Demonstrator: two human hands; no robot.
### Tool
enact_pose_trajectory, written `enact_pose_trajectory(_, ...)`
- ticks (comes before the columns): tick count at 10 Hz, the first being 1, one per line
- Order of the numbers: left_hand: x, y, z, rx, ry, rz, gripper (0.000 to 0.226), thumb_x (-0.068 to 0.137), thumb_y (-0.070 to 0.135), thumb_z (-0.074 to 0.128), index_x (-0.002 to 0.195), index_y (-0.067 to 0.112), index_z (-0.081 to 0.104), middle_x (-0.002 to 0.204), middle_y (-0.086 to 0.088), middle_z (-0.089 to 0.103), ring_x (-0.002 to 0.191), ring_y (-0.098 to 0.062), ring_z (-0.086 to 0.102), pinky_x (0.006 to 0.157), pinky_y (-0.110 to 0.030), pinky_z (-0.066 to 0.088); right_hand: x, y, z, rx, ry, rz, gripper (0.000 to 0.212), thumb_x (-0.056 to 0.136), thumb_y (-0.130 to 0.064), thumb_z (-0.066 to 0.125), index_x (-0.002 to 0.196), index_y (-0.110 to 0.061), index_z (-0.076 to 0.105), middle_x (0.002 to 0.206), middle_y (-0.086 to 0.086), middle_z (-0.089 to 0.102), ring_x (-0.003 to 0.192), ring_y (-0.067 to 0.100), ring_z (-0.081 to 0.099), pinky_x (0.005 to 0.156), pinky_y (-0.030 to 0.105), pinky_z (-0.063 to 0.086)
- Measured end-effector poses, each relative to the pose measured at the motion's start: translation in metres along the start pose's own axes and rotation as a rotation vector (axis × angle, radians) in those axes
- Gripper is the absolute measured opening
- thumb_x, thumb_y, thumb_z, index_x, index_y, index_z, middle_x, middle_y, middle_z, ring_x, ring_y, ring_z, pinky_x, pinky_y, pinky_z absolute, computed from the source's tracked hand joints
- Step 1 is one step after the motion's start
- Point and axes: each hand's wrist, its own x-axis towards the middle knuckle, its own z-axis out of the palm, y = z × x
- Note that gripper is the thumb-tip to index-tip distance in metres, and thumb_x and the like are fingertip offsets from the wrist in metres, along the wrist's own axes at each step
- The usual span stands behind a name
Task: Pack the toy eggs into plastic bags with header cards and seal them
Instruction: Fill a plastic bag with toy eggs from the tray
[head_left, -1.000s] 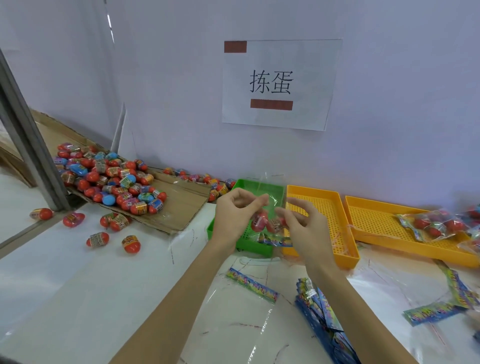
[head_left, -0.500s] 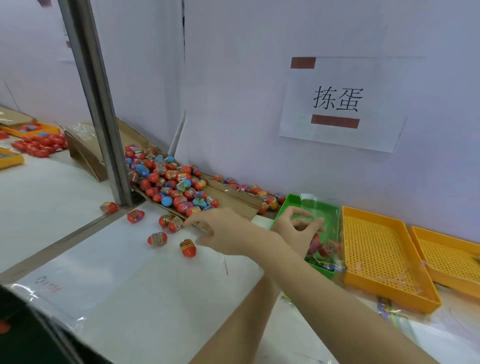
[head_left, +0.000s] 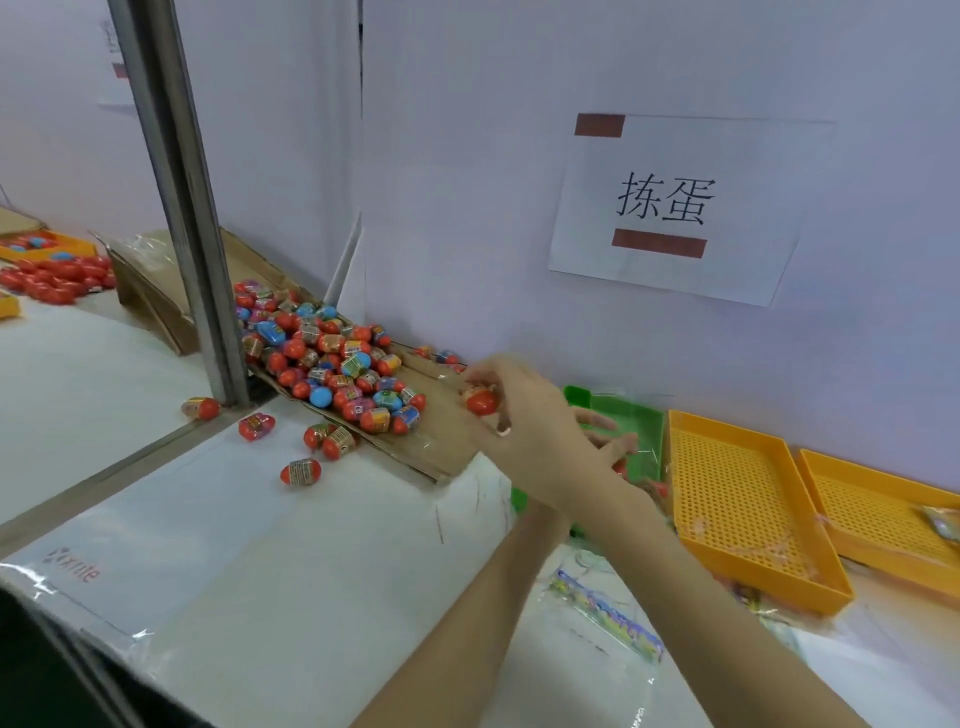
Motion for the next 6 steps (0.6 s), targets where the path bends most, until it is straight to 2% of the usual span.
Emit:
enact_pose_trajectory(1, -0.003, 0.000, 0.000, 0.074, -0.008, 0.125, 0.020, 0.095, 0.009, 0.074, 0.113, 0.002, 0.068, 0.091, -0.019, 0.078, 0.074, -0.028, 0.072, 0.066, -0.032, 0.057, -0.043, 0.034, -0.039, 0.015, 0.368, 0.008, 0.031, 0.097, -0.016, 0.068, 0.126, -0.027, 0.064, 0.119, -0.006, 0.059, 0.100, 0.007, 0.061, 0.088, 0.019, 0.051)
enact_pose_trajectory(2, -0.006, 0.001, -0.001, 0.061, -0.100, 0.163, 0.023, 0.090, 0.020, 0.081, 0.108, 0.010, 0.071, 0.085, -0.006, 0.080, 0.082, -0.031, 0.075, 0.077, -0.039, 0.059, -0.092, 0.067, -0.071, -0.036, 0.485, 0.056, 0.033, 0.102, -0.011, 0.059, 0.133, -0.022, 0.062, 0.121, 0.000, 0.059, 0.097, 0.017, 0.066, 0.084, 0.024, 0.057)
enact_pose_trajectory(3, -0.006, 0.003, 0.002, 0.120, -0.198, 0.231, 0.025, 0.086, 0.027, 0.086, 0.106, 0.018, 0.073, 0.089, 0.004, 0.080, 0.087, -0.021, 0.076, 0.081, -0.029, 0.059, -0.117, 0.085, -0.078, -0.101, 0.501, 0.067, 0.034, 0.104, -0.007, 0.054, 0.136, -0.017, 0.060, 0.122, 0.002, 0.060, 0.100, -0.002, 0.059, 0.084, 0.008, 0.047)
enact_pose_trajectory(4, -0.010, 0.007, 0.006, 0.120, -0.273, 0.282, 0.025, 0.086, 0.024, 0.086, 0.107, 0.018, 0.074, 0.093, 0.004, 0.080, 0.091, -0.016, 0.076, 0.077, -0.022, 0.060, -0.128, 0.090, -0.080, -0.162, 0.513, 0.044, 0.034, 0.103, -0.006, 0.056, 0.136, -0.013, 0.062, 0.125, 0.002, 0.061, 0.101, -0.007, 0.049, 0.087, 0.005, 0.042)
enact_pose_trajectory(6, -0.016, 0.010, 0.012, 0.136, -0.370, 0.344, 0.026, 0.089, 0.016, 0.083, 0.112, 0.014, 0.072, 0.098, 0.002, 0.081, 0.096, -0.014, 0.077, 0.079, -0.030, 0.063, -0.134, 0.095, -0.082, -0.148, 0.556, 0.089, 0.032, 0.105, -0.011, 0.056, 0.136, -0.013, 0.061, 0.121, 0.001, 0.063, 0.098, 0.000, 0.053, 0.081, 0.008, 0.046)
